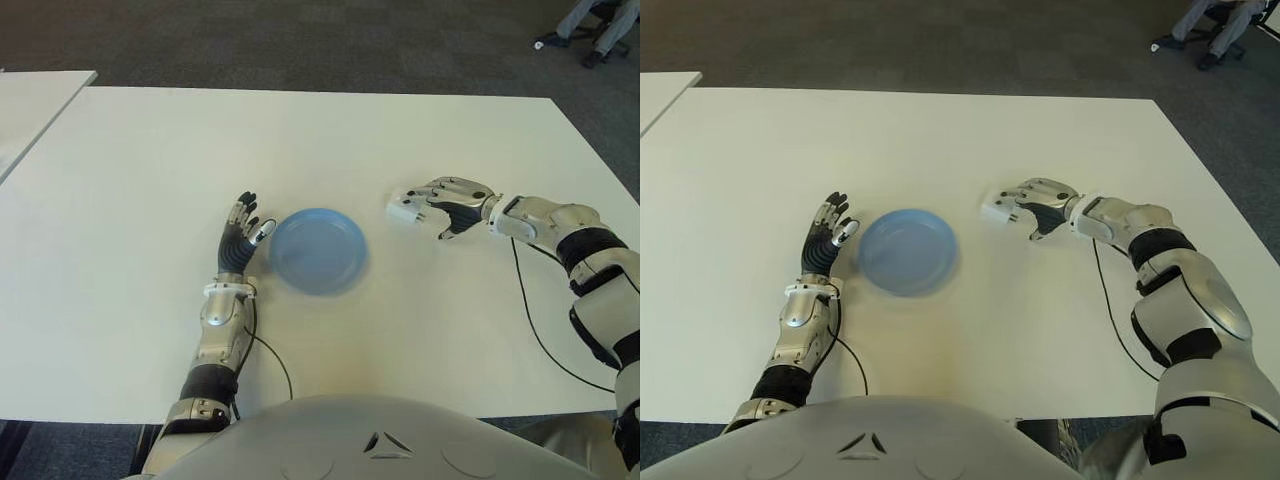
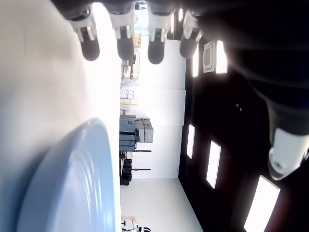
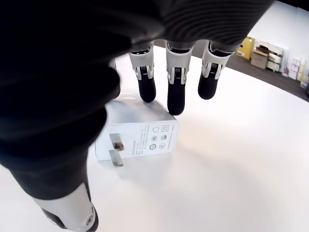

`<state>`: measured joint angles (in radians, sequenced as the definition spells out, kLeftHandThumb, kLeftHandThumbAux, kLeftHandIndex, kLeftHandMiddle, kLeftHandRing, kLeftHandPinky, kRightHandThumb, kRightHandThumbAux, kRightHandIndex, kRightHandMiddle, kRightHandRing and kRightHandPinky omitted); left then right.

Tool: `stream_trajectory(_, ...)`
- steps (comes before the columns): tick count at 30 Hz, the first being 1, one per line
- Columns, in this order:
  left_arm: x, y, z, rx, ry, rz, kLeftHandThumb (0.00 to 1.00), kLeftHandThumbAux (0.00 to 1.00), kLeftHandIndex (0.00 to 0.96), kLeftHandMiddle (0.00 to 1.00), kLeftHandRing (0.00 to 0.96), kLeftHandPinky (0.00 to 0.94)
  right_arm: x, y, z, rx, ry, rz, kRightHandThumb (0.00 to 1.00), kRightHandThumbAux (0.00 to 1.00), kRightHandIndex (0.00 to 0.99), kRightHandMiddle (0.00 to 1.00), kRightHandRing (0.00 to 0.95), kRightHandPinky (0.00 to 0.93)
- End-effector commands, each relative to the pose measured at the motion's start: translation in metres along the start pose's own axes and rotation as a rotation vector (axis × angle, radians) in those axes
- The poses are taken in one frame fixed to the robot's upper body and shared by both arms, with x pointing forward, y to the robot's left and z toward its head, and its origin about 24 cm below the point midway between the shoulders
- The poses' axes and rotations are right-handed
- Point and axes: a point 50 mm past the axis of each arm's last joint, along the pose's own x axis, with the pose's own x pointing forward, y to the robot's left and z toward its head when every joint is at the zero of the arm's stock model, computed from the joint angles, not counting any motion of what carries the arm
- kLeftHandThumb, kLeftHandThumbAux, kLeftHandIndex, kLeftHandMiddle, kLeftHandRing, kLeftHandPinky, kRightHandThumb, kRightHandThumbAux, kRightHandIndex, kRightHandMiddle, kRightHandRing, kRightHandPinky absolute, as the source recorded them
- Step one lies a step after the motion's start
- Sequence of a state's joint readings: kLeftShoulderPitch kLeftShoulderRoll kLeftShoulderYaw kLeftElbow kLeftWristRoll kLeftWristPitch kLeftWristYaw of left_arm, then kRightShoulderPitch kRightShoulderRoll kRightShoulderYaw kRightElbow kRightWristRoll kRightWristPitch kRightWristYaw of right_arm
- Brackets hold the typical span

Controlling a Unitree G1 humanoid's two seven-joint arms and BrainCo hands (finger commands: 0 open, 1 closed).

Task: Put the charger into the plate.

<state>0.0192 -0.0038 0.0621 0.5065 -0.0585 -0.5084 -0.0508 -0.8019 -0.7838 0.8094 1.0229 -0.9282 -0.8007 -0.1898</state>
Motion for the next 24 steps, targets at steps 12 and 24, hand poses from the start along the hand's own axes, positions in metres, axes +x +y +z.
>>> stream_trajectory(12,-0.009,-0.001,-0.02,0.014,0.1,0.01,0.0,0.547,0.0,0.107,0.088,0.07,-0.007,0.001,0.016,0.077,-0.103,-0.036,0.0,0.82,0.0,0.158,0.259,0.01)
stream_trajectory(24,-0.009,-0.001,-0.02,0.025,0.096,0.007,0.0,0.549,0.0,0.096,0.08,0.064,-0.008,-0.009,0.02,0.206,-0.099,-0.216,0.0,0.729,0.0,0.123,0.214,0.059)
